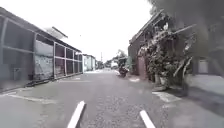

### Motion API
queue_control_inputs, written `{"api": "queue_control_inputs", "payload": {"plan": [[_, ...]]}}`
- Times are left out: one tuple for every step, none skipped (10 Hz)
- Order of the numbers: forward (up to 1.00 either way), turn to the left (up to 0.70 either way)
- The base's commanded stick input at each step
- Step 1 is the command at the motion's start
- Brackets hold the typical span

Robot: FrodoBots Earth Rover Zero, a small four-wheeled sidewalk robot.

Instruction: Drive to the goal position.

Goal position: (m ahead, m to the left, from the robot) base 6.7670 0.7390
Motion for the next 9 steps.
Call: {"api": "queue_control_inputs", "payload": {"plan": [[0.85, 0.00], [0.85, 0.00], [0.85, 0.00], [0.85, 0.00], [0.85, 0.00], [0.85, 0.00], [0.85, -0.03], [0.85, -0.16], [0.85, -0.29]]}}
